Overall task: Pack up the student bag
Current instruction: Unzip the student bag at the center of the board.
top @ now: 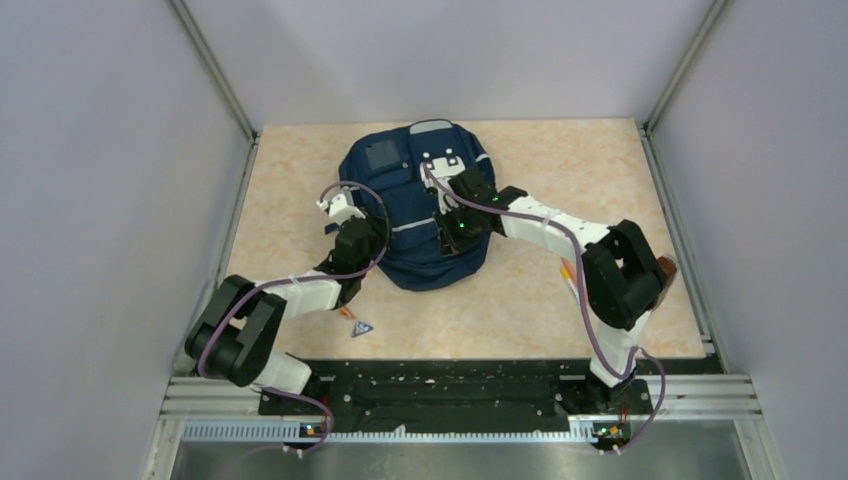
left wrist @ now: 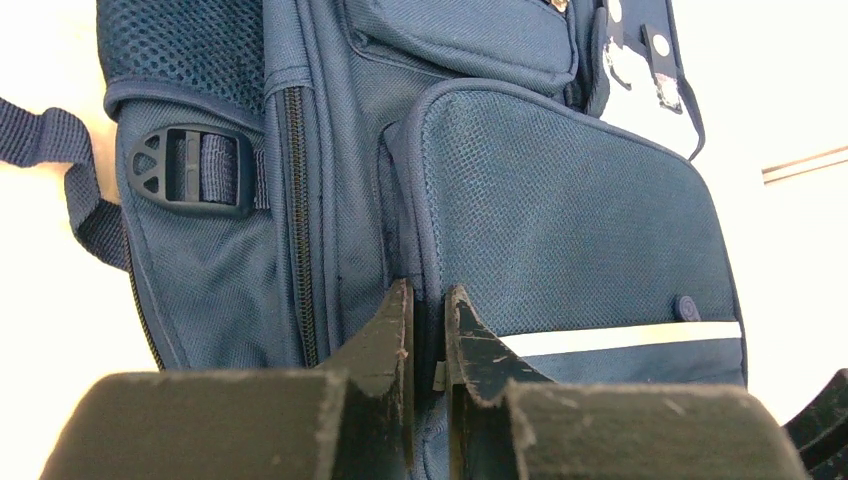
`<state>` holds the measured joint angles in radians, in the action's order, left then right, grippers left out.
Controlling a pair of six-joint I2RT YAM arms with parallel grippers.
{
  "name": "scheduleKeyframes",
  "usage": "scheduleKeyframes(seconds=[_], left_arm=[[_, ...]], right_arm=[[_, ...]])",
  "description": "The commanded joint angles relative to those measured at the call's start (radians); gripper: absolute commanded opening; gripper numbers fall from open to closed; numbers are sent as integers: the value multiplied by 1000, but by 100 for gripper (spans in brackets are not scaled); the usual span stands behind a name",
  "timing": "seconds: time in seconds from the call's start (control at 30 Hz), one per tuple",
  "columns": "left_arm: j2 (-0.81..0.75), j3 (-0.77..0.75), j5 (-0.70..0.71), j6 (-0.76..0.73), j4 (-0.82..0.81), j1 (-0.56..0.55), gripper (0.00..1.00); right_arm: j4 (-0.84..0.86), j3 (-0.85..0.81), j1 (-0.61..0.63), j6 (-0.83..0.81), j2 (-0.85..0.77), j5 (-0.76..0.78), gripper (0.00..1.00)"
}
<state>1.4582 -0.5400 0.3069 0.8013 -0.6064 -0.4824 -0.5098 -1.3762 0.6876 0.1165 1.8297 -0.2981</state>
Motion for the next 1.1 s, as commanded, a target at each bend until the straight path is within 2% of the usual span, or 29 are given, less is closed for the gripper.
scheduleKeyframes(seconds=[0.0, 0.2, 0.3, 0.33, 0.37, 0.5, 0.63, 0.8, 0.9, 1.07], left_arm=[[-25, 26, -84, 86, -185, -55, 0], [-34, 29, -151, 86, -217, -68, 0], [-45, 21, -187, 58, -207, -69, 0], [-54, 20, -198, 35, -195, -68, 3], [-71, 19, -201, 10, -173, -69, 9], [-163, 13, -133, -129, -20, -55, 45], [-213, -77, -121, -256, 213, -12, 64], [-138, -215, -220, -342, 384, 76, 67], [-95, -239, -285, -335, 390, 136, 67], [-36, -285, -293, -359, 409, 156, 67]], right_arm=[[-24, -82, 46, 5, 41, -107, 0], [66, -144, 47, 84, 127, -253, 0], [73, -165, 53, 96, 146, -267, 0], [67, -168, 54, 94, 148, -261, 0], [60, -168, 54, 94, 146, -243, 0], [41, -136, 45, 77, 104, -182, 0], [43, -89, 36, 74, 65, -171, 0], [61, -43, 36, 92, 43, -181, 0], [80, -13, 37, 108, 24, -183, 0], [68, -3, 36, 105, 9, -172, 0]])
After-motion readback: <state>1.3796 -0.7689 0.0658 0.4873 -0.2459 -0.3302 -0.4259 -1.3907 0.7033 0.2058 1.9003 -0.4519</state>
